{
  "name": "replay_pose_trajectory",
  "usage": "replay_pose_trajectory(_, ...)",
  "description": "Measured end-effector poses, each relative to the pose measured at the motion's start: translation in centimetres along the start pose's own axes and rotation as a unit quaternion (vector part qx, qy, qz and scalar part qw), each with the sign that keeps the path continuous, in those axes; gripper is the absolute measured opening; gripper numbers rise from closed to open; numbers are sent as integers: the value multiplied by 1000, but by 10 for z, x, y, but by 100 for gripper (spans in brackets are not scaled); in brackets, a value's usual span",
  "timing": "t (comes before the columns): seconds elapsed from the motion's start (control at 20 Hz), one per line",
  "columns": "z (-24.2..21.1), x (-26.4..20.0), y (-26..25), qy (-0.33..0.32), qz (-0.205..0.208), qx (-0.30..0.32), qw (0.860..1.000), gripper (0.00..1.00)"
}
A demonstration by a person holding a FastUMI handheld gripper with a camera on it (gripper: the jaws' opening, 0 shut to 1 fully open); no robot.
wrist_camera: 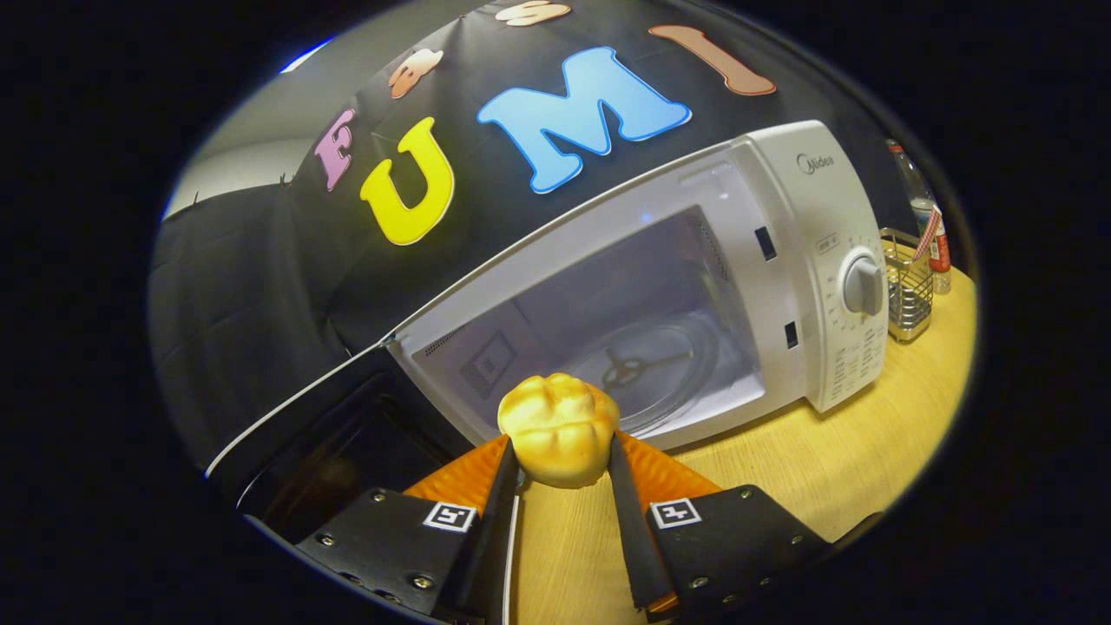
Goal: Open the microwave, put the food inside, and close the microwave door.
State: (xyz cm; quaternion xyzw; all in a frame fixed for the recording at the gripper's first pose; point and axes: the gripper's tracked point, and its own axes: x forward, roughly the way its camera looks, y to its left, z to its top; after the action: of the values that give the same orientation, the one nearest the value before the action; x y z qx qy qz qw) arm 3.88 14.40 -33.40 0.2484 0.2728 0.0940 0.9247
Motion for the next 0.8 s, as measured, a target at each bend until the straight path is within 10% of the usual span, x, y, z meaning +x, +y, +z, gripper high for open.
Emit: replay_pose_trajectory(0.8,-10,96,-19,-3,-28,83,996,58)
